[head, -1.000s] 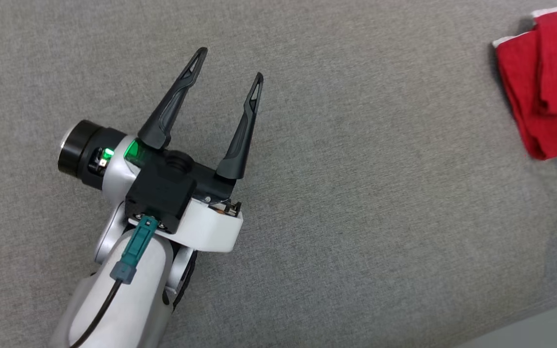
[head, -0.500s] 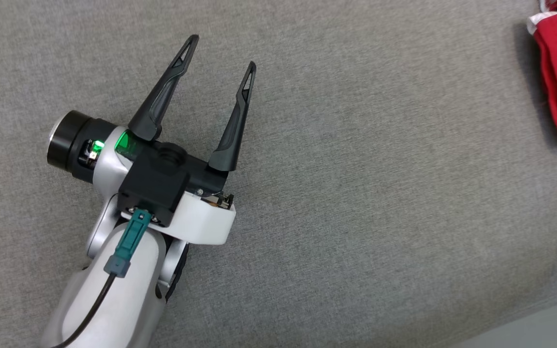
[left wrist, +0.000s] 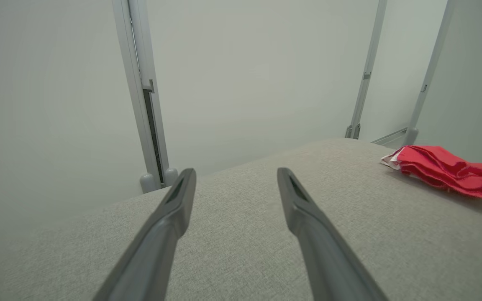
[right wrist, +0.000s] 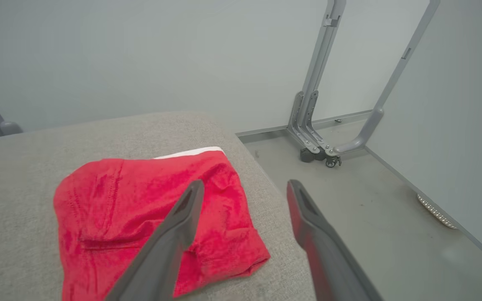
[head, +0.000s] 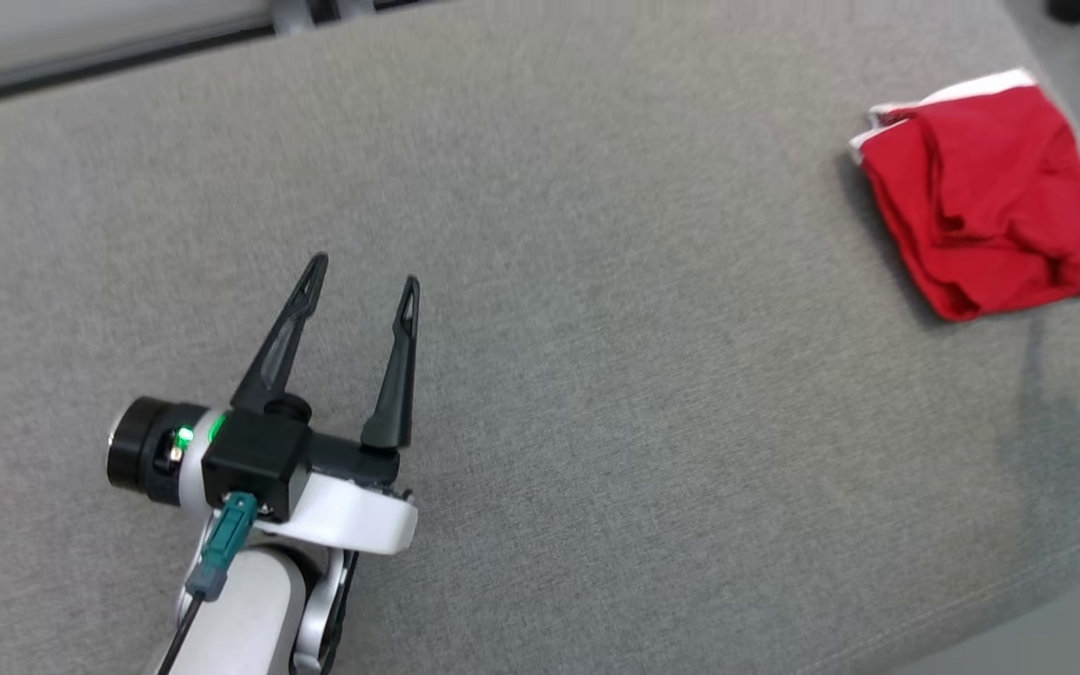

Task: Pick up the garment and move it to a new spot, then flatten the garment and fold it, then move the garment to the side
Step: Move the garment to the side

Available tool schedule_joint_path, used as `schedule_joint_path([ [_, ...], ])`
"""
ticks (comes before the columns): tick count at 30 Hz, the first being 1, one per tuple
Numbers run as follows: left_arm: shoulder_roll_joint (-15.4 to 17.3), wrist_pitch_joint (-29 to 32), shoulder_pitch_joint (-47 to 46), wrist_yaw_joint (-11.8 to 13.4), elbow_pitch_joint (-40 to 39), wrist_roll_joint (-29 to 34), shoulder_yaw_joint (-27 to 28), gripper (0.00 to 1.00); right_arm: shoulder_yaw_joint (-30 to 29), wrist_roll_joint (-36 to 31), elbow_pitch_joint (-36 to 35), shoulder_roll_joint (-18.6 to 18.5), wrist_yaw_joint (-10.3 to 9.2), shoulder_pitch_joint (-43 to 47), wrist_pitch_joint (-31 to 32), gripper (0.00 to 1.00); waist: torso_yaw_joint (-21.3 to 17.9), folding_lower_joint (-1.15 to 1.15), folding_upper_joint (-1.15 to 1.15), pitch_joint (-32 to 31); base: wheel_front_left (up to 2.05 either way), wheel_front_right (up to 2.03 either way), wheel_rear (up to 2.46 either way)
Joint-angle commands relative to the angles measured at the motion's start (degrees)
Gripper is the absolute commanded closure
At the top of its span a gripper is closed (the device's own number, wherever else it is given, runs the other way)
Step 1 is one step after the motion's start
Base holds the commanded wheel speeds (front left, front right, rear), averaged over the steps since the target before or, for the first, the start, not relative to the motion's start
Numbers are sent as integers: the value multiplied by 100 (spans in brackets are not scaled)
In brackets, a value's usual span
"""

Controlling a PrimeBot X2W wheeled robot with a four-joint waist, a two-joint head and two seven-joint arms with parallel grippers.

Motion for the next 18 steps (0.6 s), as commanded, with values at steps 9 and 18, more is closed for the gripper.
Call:
schedule_joint_path([
  [9, -102, -156, 619, 181, 244, -372, 127, 0, -1795, -1694, -2247, 1137, -8, 2116, -13, 0, 356, -1, 0, -1118, 0, 0, 0],
  [18, -64, -263, 1086, 361, 408, -591, 354, 0, -2519, -2842, -4020, 2102, -7, 3457, 467, 0, 1133, -1, 0, -1647, 0, 0, 0],
])
